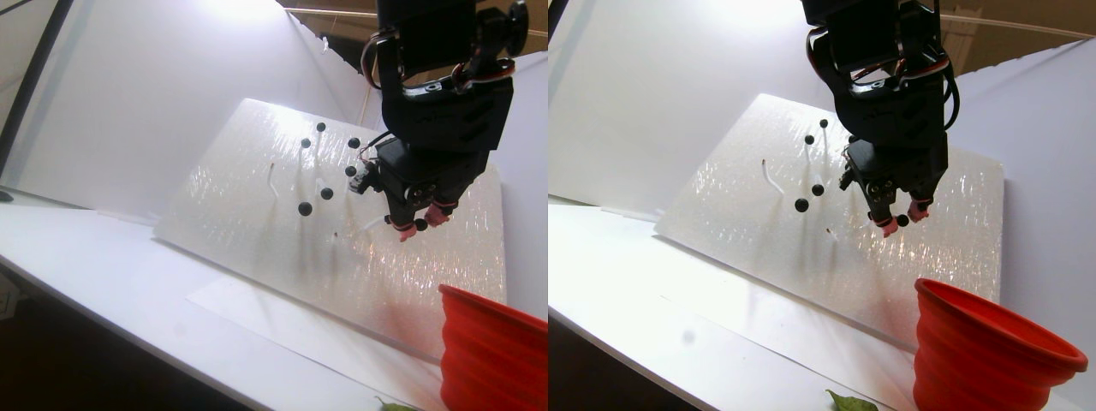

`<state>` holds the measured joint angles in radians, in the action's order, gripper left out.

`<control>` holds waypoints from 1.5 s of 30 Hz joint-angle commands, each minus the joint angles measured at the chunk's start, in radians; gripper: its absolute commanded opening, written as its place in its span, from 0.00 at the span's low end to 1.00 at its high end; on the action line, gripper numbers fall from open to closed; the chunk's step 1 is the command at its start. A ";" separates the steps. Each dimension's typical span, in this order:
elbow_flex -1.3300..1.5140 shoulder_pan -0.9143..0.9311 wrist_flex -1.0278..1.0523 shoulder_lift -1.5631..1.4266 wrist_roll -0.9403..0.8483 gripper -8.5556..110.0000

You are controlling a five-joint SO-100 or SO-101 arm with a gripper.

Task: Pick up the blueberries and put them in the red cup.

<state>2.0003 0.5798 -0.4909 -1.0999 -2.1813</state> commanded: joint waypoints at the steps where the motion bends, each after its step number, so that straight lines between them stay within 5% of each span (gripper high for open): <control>1: -0.021 0.009 -0.026 -0.058 0.012 0.18; 45: 0.044 0.149 0.014 -0.190 0.029 0.16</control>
<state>2.0647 0.6611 -0.4771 -1.1443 -2.1568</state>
